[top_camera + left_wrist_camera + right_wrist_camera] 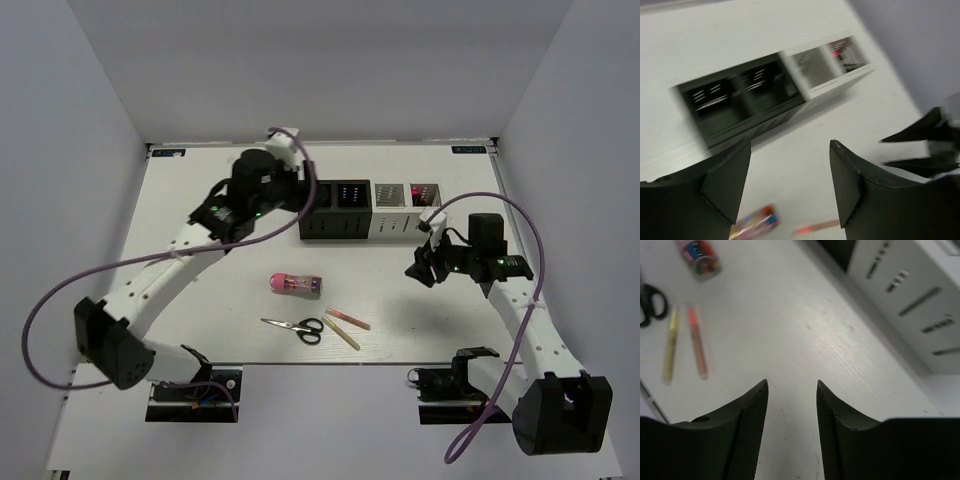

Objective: Sort the stationery into containers
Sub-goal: Grab a piece of stationery with the left arm

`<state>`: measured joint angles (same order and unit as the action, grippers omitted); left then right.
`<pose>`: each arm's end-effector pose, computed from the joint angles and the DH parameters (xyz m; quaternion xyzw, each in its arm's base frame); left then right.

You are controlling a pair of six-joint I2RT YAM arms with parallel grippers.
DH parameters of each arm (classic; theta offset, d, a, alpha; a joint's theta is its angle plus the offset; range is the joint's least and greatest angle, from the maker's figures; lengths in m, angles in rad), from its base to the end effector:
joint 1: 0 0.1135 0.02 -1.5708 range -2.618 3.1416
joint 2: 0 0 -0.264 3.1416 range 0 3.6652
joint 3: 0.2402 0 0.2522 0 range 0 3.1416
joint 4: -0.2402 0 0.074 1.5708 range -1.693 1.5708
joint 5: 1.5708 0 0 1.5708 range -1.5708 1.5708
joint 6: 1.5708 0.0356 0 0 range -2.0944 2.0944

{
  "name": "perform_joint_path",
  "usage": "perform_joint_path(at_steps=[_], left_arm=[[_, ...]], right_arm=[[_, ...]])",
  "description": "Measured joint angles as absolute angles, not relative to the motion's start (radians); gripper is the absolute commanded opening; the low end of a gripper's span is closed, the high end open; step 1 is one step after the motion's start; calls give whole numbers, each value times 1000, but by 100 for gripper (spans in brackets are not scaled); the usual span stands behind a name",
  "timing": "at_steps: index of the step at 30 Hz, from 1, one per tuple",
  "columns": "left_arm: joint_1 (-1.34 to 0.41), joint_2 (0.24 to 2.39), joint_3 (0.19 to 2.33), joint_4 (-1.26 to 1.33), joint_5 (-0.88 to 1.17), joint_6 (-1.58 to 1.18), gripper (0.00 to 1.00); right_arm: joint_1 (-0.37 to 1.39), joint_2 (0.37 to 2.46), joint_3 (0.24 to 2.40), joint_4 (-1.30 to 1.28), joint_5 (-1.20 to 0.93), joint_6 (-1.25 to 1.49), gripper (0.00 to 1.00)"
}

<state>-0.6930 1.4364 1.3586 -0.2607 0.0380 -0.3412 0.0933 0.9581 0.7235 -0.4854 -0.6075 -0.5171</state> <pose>0.2583 -0.2162 0.3795 0.1536 0.8014 -0.2991 0.4946 0.1952 0.0387 0.2628 -0.3789 0.7919 0.1835 0.4423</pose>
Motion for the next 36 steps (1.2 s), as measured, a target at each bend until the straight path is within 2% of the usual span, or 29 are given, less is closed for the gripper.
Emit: perform_joint_path(at_steps=[3,5,10,16,23,27,36], left_arm=[[-587,1322,1276,-442,32,-290,72],[-557,1282,1182,-514,47,-217,72],[-582,1322,1037,-605,182,27,73],[-608,1498,1130,-604,337,258,74],[-659,1624,1213,-673,441,452,80],[-691,1632,1207,-719,464,546,84],[-731,1657,1135,-730,426,676,84]], right_arm=[[99,999,723,-548,-732,-606,72],[107,1018,723,-589,-814,-676,75],[126,1022,723,-608,-888,-738,75],[134,1022,723,-628,-908,-764,75],[134,1025,723,-630,-902,-782,77],[134,1039,723,-631,-896,-797,77],[134,1051,723,-644,-893,-816,77]])
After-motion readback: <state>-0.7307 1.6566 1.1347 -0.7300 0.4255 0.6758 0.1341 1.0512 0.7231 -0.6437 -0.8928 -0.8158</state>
